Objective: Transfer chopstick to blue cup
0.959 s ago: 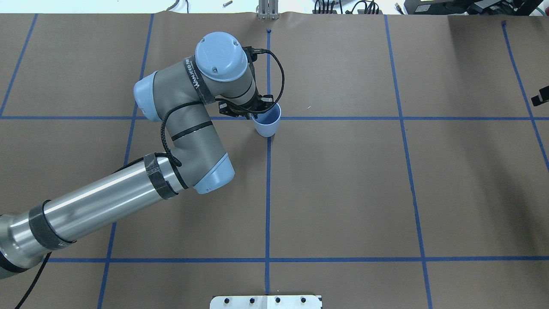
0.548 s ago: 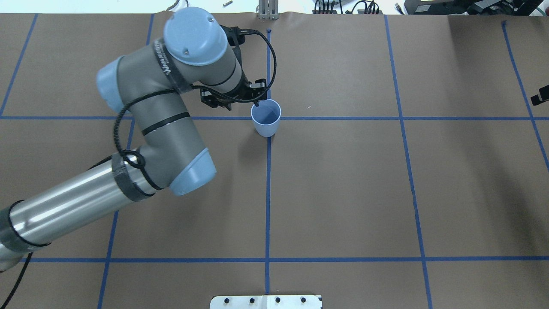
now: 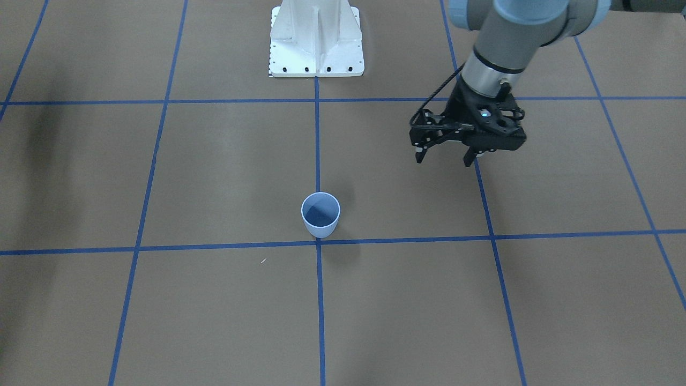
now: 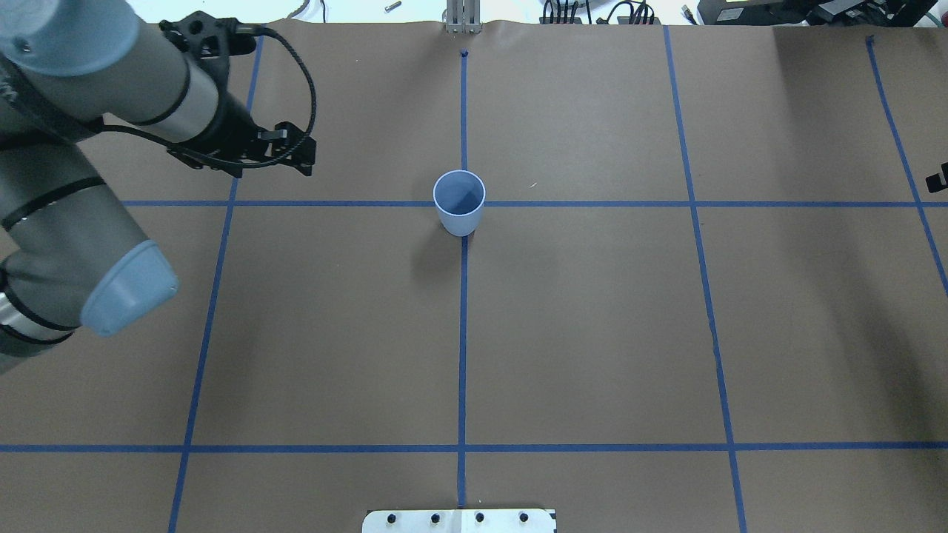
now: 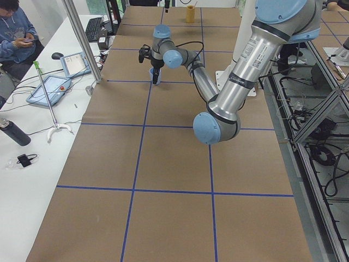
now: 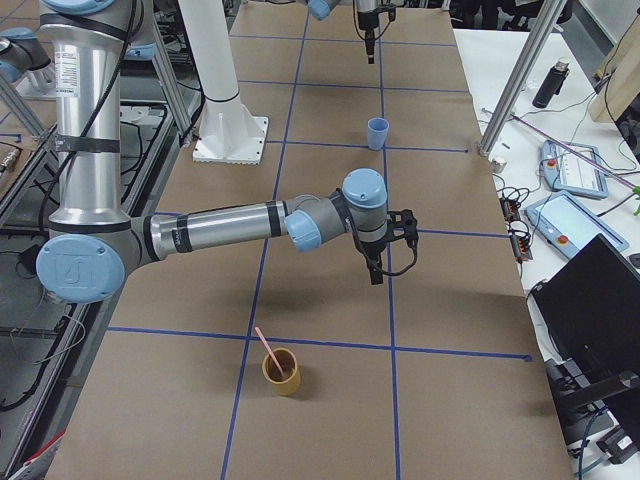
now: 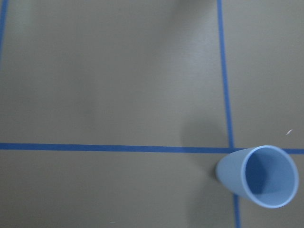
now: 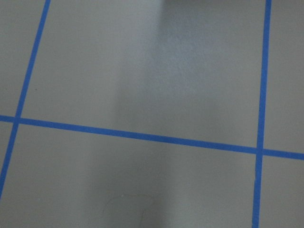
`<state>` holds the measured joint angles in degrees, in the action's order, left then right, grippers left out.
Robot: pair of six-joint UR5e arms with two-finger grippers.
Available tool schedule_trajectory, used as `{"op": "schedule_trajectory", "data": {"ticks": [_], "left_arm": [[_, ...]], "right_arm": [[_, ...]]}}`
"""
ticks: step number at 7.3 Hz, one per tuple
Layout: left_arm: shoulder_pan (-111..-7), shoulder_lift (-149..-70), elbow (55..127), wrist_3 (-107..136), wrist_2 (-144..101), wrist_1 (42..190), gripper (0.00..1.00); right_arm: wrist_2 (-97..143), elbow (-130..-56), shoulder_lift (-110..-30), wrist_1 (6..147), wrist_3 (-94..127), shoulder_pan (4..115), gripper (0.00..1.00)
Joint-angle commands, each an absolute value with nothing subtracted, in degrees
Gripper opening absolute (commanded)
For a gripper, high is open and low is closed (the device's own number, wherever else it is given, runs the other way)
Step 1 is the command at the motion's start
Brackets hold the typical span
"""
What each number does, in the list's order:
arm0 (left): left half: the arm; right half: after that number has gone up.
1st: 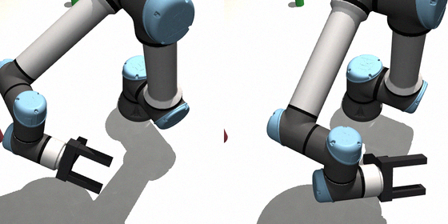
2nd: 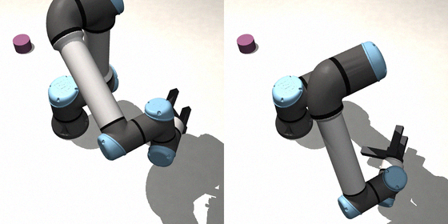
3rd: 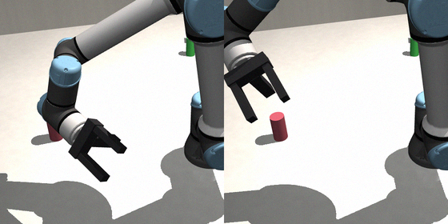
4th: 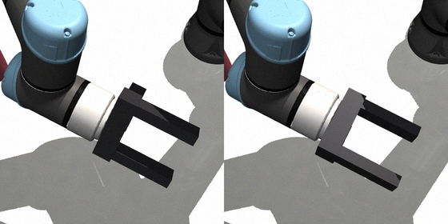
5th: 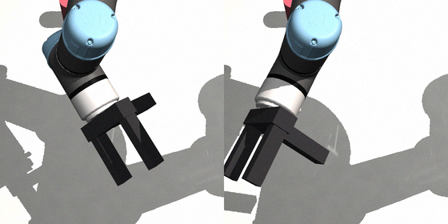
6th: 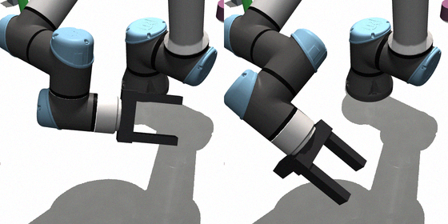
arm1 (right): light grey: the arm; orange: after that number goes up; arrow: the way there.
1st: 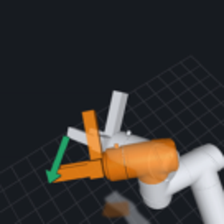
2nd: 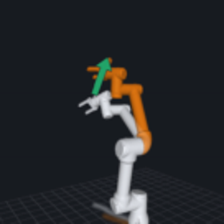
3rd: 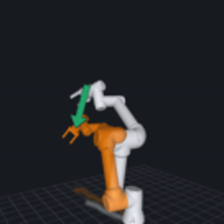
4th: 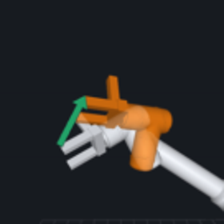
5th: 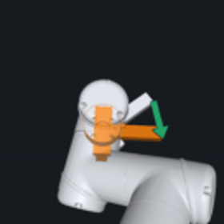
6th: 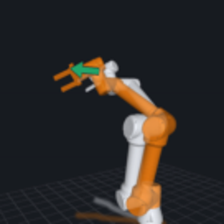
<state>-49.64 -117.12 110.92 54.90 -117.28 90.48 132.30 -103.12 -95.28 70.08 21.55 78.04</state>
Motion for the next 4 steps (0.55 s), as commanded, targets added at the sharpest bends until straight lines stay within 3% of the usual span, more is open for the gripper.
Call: {"op": "schedule_trajectory", "data": {"ticks": [1, 4], "left_arm": [[-51.7, -113.6, 111.1, 50.3, -118.3, 90.7, 0.98], [-51.8, -113.6, 109.8, 50.2, -118.2, 91.0, 0.98]], "right_arm": [[136.3, -104.5, -107.0, 58.1, 23.4, 80.9, 1.0], [138.2, -109.8, -118.5, 57.6, 23.1, 83.4, 0.99]]}}
